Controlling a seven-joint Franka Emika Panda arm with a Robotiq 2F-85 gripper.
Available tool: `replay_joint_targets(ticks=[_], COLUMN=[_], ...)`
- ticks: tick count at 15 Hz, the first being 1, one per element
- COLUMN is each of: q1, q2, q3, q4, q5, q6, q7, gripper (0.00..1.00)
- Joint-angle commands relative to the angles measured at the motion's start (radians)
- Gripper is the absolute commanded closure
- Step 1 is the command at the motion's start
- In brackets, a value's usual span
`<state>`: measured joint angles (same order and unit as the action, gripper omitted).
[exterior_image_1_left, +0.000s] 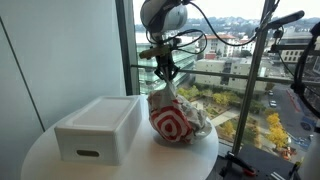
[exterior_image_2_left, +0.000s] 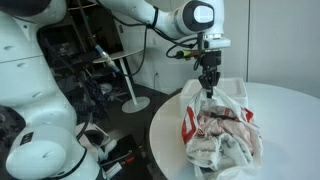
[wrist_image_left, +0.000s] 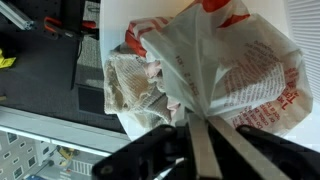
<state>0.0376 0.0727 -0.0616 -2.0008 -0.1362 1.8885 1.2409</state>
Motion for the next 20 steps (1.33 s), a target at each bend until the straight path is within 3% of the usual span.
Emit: replay_joint_targets(ticks=[1, 5, 11, 13, 14, 16, 20], q1=[-0.009, -0.008, -0.002, 0.006, 0.01, 0.03, 0.066], q2=[0.098, 0.161, 0.178, 0.197, 0.199, 0.182, 0.083], q3=[0.016, 0.031, 0.052, 0.049, 0.048, 0.034, 0.025], q4=[0.09, 0.101, 0.052, 0.062, 0.068, 0.071, 0.018], q5=[-0.006, 0.035, 0.077, 0.08, 0.081, 0.055, -0.002], q6=[-0.041, 0.064, 0.364, 0.39, 0.36, 0.276, 0.202], q7=[-0.062, -0.261, -0.475, -0.516, -0.526, -0.472, -0.282], gripper=[1.0, 1.0, 1.0, 1.0, 0.74, 0.66, 0.34])
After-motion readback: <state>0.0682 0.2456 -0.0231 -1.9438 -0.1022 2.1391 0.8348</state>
